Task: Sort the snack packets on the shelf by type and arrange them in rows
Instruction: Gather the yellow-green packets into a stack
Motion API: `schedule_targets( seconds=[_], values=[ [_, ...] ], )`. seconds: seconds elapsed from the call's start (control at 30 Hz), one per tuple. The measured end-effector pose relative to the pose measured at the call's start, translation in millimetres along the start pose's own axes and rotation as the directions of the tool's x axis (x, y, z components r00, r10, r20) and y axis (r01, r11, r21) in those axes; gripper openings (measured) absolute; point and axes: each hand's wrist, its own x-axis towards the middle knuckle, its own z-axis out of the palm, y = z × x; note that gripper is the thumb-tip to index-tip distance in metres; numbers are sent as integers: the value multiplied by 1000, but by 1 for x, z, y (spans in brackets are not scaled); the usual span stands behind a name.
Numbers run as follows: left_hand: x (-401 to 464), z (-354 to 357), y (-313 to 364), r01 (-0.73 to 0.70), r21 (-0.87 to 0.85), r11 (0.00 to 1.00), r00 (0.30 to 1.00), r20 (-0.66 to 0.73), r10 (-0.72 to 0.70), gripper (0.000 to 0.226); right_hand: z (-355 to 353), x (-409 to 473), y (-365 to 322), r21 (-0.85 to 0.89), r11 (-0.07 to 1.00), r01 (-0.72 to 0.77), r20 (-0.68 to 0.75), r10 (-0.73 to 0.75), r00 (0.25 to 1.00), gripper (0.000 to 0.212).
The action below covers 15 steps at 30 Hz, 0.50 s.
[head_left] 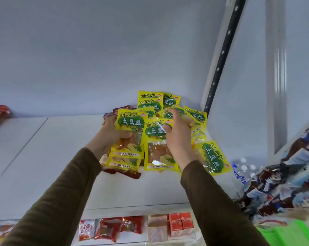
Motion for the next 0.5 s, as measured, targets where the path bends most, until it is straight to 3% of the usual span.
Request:
schedule_targets(
  seconds=[0.07,0.17,0.23,0.33,0.4,0.5],
  values=[
    [6,5,4,12,-76,997,999,45,-8,42,-2,11,0,26,999,-48,-85,50,995,37],
    [11,18,8,23,-113,993,999,33,-19,31,-5,32,5,-55,989,-140,-183,128,975,26],
    [15,27,8,3,-53,999,1000,12,-2,37,-8,47,12,-199,955,-220,-199,180,963,32],
    [19,36,10,15,49,999,1000,-19,-14,67,-9,59,27,-372,868,-330,-89,320,943,54],
    [20,39,11,21,88,996,1000,-20,-19,83,-7,60,36,-369,848,-380,19,416,909,69],
    [24,40,10,34,44,998,999,-2,-34,83,0,58,42,-302,856,-420,101,467,879,79]
  ],
)
